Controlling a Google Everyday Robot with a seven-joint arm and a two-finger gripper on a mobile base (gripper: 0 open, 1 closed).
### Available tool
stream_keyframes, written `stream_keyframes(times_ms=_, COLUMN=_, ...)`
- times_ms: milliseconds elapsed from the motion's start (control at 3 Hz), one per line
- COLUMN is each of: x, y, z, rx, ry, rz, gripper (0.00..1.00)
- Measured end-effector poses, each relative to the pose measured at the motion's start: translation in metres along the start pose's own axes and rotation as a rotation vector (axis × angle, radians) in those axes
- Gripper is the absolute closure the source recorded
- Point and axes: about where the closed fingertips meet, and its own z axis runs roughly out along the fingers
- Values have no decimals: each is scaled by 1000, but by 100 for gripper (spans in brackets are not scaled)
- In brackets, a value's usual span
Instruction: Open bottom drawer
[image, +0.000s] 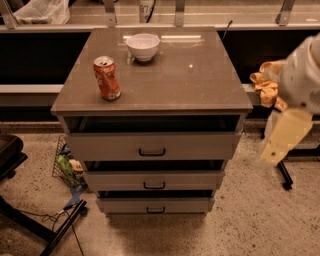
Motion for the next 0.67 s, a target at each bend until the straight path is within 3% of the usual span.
stream_keyframes(times_ms=333, x=6, y=40, z=66, rx=-66, ry=-126, rz=51, gripper=0)
stream_keyframes(times_ms=667, x=5, y=98, z=174, rx=-186, ry=-334, rz=94, gripper=0)
